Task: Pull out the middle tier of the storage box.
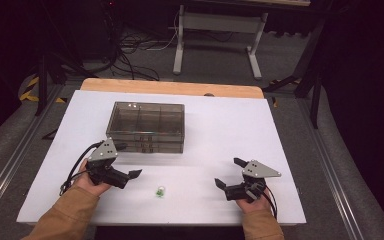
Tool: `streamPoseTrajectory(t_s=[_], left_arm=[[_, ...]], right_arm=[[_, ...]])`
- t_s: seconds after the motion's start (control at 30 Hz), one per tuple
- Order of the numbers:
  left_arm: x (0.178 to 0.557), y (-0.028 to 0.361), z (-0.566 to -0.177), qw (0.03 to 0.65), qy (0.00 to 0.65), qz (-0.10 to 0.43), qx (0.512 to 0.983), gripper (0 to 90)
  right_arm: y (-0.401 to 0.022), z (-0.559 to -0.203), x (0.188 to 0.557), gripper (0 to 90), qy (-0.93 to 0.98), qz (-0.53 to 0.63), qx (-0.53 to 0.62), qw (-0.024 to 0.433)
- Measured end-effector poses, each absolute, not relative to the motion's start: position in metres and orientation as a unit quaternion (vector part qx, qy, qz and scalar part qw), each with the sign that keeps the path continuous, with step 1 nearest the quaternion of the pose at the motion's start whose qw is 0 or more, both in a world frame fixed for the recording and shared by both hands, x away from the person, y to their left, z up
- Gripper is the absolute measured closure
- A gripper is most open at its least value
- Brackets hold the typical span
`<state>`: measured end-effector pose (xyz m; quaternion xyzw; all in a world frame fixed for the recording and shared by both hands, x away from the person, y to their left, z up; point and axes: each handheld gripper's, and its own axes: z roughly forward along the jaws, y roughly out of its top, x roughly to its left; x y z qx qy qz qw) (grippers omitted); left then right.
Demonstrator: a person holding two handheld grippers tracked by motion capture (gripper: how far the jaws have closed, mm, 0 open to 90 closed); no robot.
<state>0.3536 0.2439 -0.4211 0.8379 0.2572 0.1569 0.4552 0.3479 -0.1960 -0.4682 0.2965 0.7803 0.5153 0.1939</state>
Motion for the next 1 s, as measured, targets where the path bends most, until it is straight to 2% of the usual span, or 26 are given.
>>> streamPoseTrajectory(t_s=[0.1, 0.13, 0.37, 0.6, 1.0], left_arm=[[0.353, 0.243, -0.421, 0.448, 0.254, 0.171, 0.840, 2.9], [0.350, 0.241, -0.420, 0.439, 0.254, 0.197, 0.839, 4.0], [0.346, 0.235, -0.417, 0.422, 0.233, 0.234, 0.844, 9.2], [0.339, 0.229, -0.414, 0.395, 0.210, 0.300, 0.843, 12.1], [0.330, 0.219, -0.410, 0.354, 0.162, 0.374, 0.842, 13.0]], right_arm=[[-0.196, -0.468, 0.348, 0.0, 0.782, 0.514, 0.295, 0.193], [-0.196, -0.468, 0.348, 0.0, 0.781, 0.515, 0.295, 0.193], [-0.195, -0.468, 0.348, 0.0, 0.782, 0.514, 0.296, 0.192], [-0.195, -0.468, 0.347, 0.0, 0.783, 0.513, 0.294, 0.192], [-0.196, -0.467, 0.346, 0.0, 0.780, 0.519, 0.291, 0.194]])
